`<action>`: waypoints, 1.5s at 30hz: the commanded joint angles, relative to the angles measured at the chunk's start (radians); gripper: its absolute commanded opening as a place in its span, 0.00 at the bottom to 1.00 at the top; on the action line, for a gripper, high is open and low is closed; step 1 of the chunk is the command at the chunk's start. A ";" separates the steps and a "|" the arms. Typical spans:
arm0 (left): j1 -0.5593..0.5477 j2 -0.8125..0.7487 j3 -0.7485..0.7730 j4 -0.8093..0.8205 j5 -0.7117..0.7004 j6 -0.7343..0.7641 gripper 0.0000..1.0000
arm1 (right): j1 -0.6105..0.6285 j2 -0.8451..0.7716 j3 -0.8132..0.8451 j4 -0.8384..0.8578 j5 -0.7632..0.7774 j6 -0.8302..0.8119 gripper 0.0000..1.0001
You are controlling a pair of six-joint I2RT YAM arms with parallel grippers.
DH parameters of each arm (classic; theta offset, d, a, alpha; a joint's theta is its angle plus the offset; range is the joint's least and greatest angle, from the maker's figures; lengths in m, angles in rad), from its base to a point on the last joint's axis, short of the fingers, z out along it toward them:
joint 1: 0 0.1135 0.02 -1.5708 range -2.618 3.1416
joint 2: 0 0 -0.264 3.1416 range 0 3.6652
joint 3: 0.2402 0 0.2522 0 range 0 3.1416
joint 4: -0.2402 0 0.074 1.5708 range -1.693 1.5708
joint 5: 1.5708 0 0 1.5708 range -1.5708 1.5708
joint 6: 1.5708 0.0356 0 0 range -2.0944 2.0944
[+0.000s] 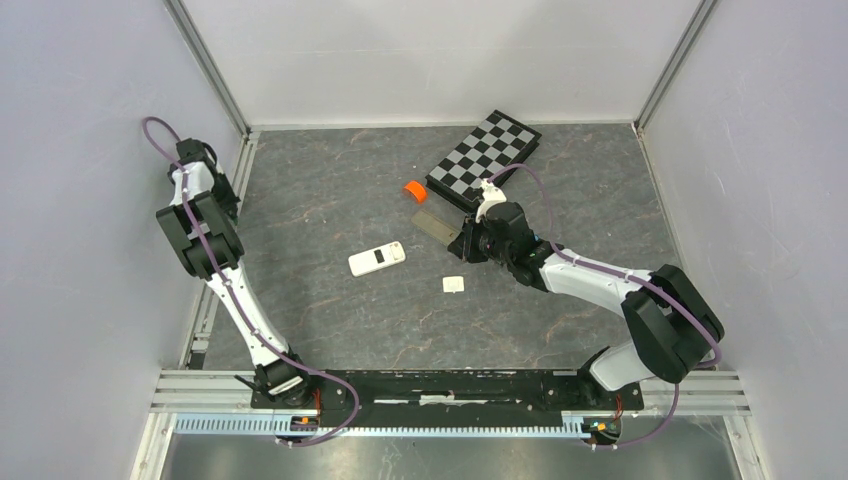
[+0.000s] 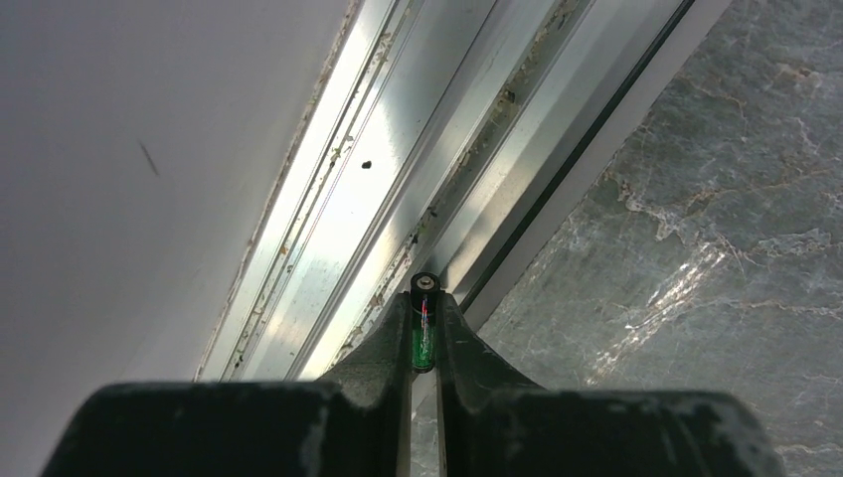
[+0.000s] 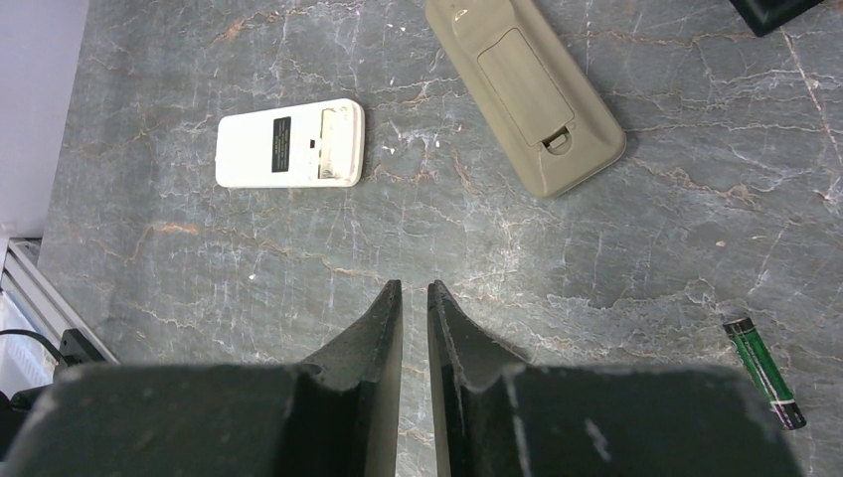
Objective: Load the batteries into the remote control
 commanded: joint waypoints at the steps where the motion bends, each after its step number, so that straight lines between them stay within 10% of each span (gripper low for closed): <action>1: 0.020 -0.013 -0.054 0.068 0.025 -0.053 0.02 | -0.007 -0.020 0.015 0.030 0.015 0.004 0.19; 45: -0.111 -0.210 -0.207 0.289 -0.040 0.052 0.02 | -0.008 -0.029 0.000 0.044 0.006 0.014 0.19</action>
